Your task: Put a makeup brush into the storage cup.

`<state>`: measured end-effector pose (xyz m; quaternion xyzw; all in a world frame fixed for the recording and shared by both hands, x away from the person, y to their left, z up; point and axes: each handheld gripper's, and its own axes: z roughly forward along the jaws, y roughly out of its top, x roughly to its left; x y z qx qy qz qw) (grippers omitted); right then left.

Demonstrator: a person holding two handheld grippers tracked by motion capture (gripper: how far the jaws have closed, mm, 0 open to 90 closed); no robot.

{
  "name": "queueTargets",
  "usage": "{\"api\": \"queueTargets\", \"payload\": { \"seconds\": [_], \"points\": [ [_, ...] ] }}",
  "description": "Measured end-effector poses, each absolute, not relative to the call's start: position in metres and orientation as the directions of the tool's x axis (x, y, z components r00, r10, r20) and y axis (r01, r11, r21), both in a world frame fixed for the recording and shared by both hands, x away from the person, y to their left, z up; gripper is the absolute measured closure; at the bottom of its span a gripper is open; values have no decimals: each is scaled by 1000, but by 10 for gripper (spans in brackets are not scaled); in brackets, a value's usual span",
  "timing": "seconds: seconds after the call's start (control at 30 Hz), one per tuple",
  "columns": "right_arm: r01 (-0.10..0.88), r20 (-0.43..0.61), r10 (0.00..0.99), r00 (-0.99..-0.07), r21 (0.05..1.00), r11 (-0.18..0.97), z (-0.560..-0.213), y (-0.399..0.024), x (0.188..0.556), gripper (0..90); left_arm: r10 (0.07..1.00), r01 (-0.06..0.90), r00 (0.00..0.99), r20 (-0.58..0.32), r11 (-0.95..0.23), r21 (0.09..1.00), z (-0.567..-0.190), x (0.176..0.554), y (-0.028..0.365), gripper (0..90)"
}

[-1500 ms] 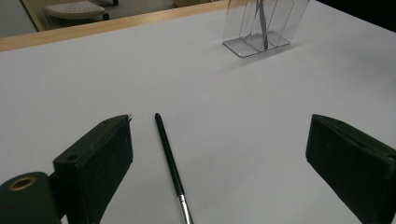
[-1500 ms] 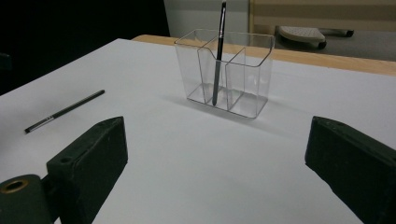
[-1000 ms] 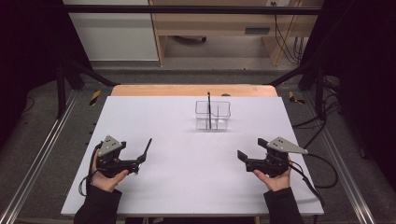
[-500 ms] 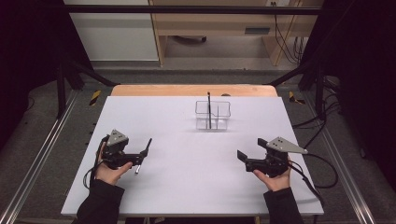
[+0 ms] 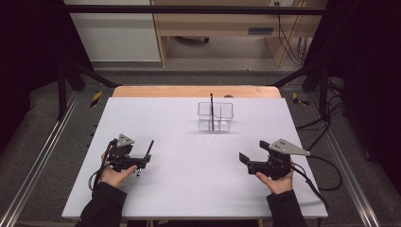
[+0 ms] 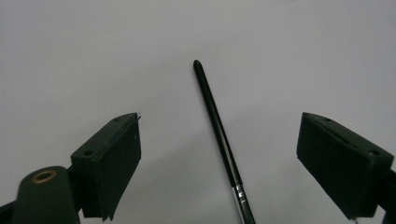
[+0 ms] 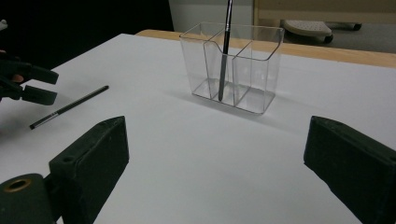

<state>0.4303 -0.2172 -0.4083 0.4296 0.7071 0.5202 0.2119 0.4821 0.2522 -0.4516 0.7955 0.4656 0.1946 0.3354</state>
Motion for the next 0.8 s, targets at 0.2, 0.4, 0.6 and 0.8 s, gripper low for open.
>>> {"api": "queueTargets", "payload": {
  "seconds": [0.2, 0.4, 0.6, 0.8],
  "points": [
    [387, 139, 827, -545, 917, 101, -409, -216, 431, 71, 862, 621, 506, 21, -381, 685, -456, 482, 249, 157],
    [384, 141, 828, -543, 918, 96, -408, -217, 430, 71, 852, 628, 522, 36, -412, 660, -460, 483, 246, 212],
    [384, 135, 829, -542, 918, 101, -407, -217, 430, 71, 844, 629, 535, 41, -430, 648, -463, 484, 244, 304],
    [381, 131, 830, -543, 919, 104, -407, -216, 430, 72, 844, 642, 536, 30, -430, 635, -464, 485, 243, 398]
  ]
}}
